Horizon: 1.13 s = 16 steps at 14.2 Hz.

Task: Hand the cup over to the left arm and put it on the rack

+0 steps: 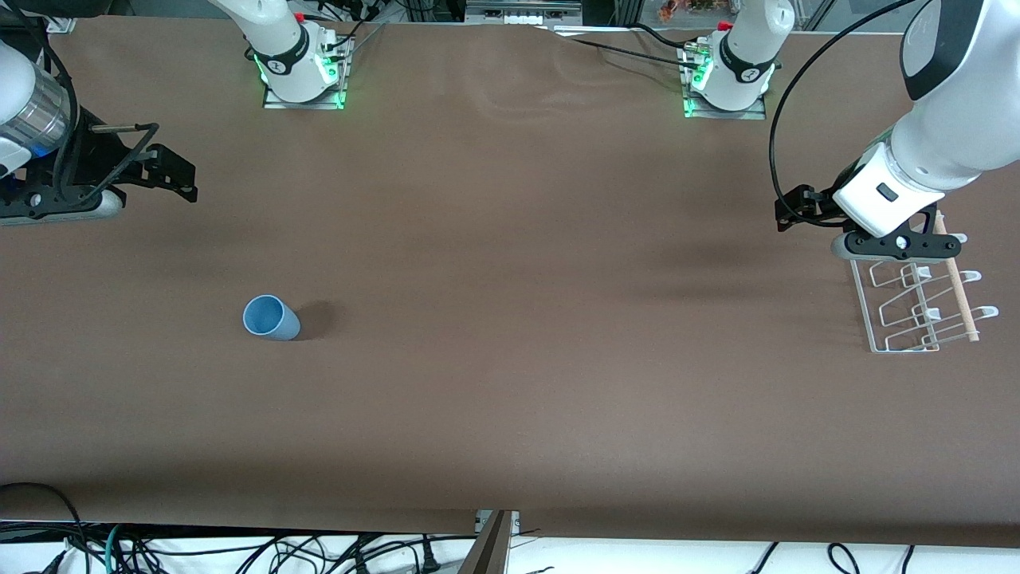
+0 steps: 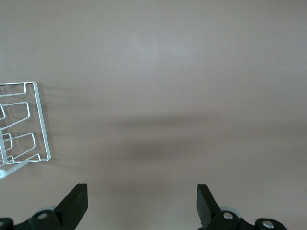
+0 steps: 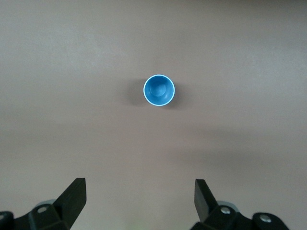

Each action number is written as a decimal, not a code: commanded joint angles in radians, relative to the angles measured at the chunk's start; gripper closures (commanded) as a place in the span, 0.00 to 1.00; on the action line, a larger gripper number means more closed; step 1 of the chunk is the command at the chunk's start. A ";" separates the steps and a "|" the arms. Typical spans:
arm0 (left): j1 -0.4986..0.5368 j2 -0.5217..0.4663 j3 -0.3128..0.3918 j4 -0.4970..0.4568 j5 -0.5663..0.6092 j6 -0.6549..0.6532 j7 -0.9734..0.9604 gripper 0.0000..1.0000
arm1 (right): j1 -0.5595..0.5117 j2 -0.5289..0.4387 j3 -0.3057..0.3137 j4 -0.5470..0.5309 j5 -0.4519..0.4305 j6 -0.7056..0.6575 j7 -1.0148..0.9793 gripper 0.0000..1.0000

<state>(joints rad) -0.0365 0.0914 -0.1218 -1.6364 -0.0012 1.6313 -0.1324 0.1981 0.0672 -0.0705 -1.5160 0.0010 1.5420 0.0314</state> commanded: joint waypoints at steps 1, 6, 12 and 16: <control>-0.002 0.011 0.001 0.032 -0.008 -0.025 0.000 0.00 | -0.005 -0.010 0.001 -0.027 -0.016 0.026 0.002 0.00; -0.002 0.011 0.002 0.032 -0.008 -0.025 0.002 0.00 | -0.006 -0.010 0.003 -0.032 -0.012 0.030 0.008 0.00; -0.002 0.011 0.002 0.033 -0.008 -0.025 0.000 0.00 | -0.005 -0.013 0.005 -0.032 -0.010 0.024 0.027 0.00; -0.002 0.011 0.002 0.032 -0.008 -0.025 0.000 0.00 | -0.005 -0.010 0.008 -0.029 -0.010 -0.011 0.005 0.00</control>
<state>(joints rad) -0.0365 0.0914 -0.1218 -1.6363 -0.0012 1.6310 -0.1324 0.1967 0.0700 -0.0710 -1.5356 0.0009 1.5561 0.0424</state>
